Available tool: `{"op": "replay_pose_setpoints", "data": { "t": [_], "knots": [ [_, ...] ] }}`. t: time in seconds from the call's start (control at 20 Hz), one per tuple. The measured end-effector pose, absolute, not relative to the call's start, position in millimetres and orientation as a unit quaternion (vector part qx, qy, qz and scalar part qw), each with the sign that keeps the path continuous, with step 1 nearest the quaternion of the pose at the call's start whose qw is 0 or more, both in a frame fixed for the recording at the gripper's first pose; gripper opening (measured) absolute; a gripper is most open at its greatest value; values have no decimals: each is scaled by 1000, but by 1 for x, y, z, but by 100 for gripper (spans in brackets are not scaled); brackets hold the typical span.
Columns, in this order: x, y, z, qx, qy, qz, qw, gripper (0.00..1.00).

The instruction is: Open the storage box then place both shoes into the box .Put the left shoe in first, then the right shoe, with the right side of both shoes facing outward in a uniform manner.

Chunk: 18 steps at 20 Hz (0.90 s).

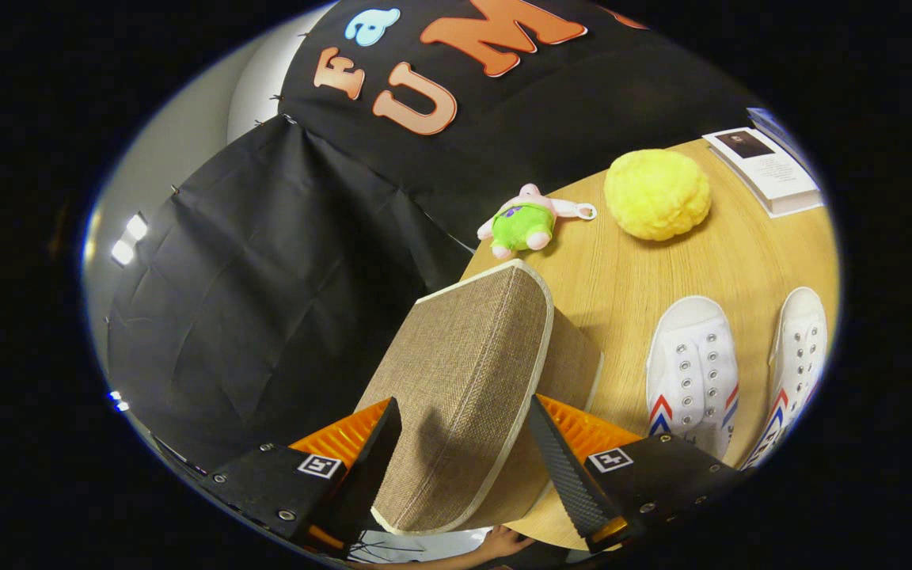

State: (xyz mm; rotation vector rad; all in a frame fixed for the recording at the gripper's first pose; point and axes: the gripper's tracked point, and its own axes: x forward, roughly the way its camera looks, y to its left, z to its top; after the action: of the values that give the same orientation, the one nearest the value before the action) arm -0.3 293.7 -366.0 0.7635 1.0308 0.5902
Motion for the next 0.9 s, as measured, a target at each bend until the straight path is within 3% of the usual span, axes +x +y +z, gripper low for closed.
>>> {"op": "replay_pose_setpoints", "data": {
  "t": [0.6,0.9],
  "knots": [
    [7,297,-365,461,455,283,707,94],
    [11,287,-350,483,430,289,706,74]
  ]
}}
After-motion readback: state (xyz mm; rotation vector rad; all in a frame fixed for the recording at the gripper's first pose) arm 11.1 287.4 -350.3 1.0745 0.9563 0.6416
